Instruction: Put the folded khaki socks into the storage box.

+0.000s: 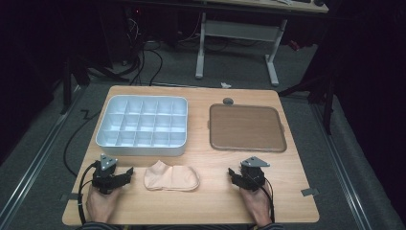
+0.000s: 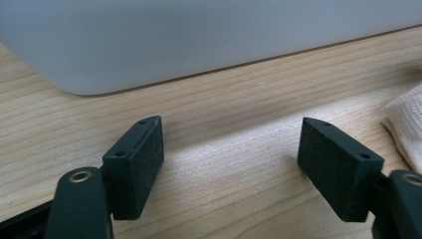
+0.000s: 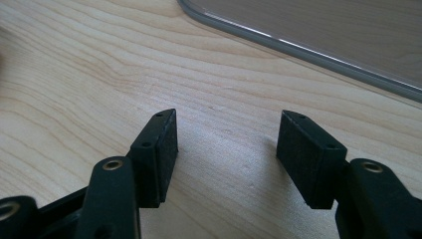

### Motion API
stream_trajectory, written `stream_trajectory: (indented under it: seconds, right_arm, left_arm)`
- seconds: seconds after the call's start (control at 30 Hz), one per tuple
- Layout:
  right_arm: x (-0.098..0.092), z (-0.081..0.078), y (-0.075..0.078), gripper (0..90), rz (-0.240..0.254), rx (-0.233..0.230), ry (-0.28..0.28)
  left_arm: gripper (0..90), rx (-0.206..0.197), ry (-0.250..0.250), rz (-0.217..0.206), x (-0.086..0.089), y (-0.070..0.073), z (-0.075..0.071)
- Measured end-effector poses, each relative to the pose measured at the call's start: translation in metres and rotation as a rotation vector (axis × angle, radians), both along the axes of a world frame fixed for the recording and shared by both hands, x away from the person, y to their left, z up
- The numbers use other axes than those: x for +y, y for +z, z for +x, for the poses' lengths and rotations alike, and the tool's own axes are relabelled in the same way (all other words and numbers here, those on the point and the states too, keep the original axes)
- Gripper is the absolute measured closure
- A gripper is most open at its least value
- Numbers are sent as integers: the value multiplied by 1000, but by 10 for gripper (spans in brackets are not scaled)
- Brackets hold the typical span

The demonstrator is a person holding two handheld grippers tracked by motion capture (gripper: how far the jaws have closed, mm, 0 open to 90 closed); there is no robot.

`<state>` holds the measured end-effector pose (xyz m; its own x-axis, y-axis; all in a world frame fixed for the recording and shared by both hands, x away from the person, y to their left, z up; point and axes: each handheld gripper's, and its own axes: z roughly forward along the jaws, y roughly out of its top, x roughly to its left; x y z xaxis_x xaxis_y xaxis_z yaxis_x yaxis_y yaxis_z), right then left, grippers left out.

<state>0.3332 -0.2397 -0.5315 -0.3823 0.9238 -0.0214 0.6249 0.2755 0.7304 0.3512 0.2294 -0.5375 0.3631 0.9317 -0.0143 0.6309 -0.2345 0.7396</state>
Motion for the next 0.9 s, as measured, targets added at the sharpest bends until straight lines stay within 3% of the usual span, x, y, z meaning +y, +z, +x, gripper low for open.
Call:
stream_trajectory:
  seconds: [0.23,0.43,0.9]
  right_arm:
    - [0,0,0,406,-2,1,3]
    - [2,1,1,428,-3,11,-2]
    - [5,-2,6,447,53,0,1]
  left_arm:
    - [281,1,-9,1,-1,0,-1]
    - [357,1,-17,-9,-2,2,-3]
    - [399,15,-78,-64,-6,8,-8]
